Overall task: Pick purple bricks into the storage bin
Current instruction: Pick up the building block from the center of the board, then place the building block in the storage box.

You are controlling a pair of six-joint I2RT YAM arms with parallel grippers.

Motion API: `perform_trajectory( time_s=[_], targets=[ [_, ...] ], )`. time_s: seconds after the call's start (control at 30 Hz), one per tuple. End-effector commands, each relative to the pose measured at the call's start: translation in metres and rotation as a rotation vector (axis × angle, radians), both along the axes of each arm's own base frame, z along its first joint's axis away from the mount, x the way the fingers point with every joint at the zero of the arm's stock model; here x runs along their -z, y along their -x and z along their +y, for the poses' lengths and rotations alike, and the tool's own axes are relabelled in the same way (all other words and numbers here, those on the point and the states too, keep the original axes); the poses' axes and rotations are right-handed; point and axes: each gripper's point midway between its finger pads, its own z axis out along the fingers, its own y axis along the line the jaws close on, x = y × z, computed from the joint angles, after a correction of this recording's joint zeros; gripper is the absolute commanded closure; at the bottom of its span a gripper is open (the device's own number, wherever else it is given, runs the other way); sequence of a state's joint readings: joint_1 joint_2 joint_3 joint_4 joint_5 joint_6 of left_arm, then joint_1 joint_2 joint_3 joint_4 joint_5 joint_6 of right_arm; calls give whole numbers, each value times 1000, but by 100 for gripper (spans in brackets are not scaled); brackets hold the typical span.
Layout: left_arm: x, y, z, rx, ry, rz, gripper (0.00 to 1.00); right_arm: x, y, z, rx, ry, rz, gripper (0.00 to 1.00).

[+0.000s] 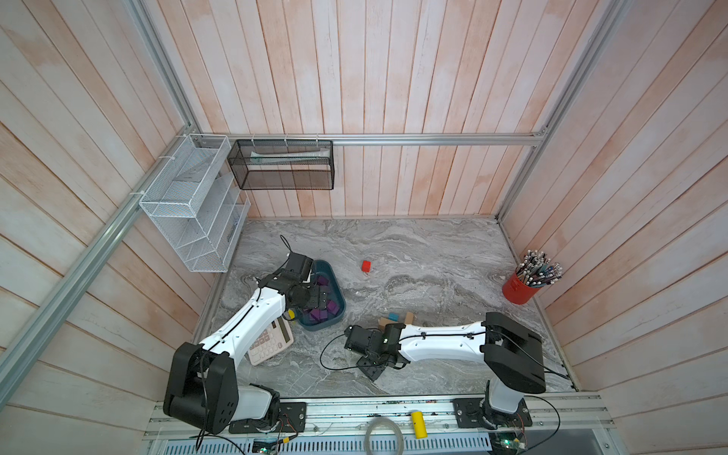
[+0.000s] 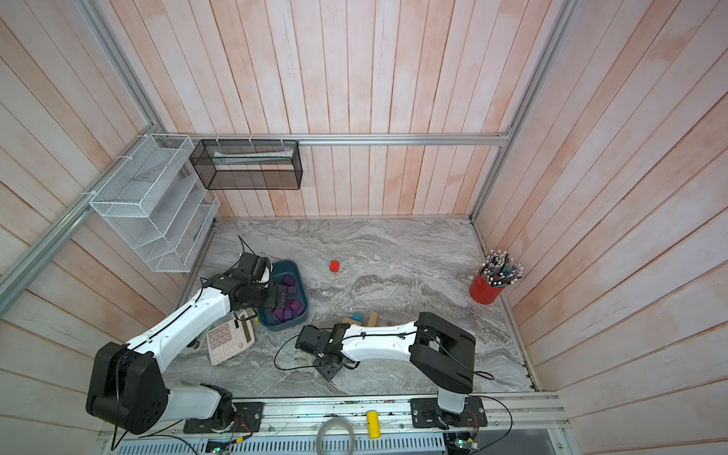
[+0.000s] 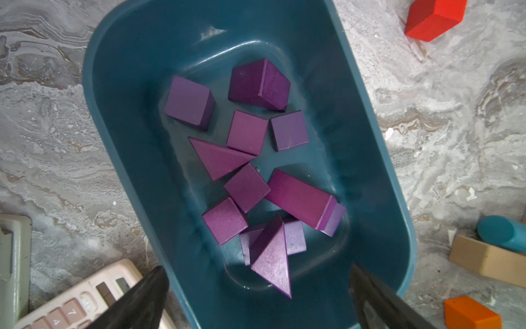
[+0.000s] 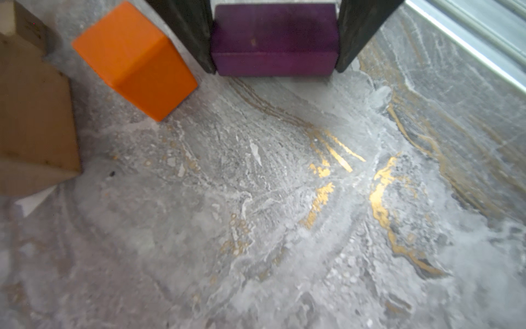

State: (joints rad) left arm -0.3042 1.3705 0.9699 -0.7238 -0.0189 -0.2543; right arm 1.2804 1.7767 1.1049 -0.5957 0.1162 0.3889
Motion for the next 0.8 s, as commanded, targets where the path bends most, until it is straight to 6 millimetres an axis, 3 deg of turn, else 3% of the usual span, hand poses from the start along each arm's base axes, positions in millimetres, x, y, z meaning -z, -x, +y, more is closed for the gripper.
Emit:
perform_trajectory(
  time_s=[0.0, 0.4, 0.77],
  targets=[
    [-3, -3, 1, -9, 29, -18, 0, -21, -6, 4, -14, -23, -44, 43],
    [-13, -9, 16, -80, 78, -51, 0, -62, -24, 26, -75, -70, -128, 43],
    [-32, -15, 36, -151, 125, -121, 0, -112, -71, 44, -63, -188, -208, 42]
  ],
)
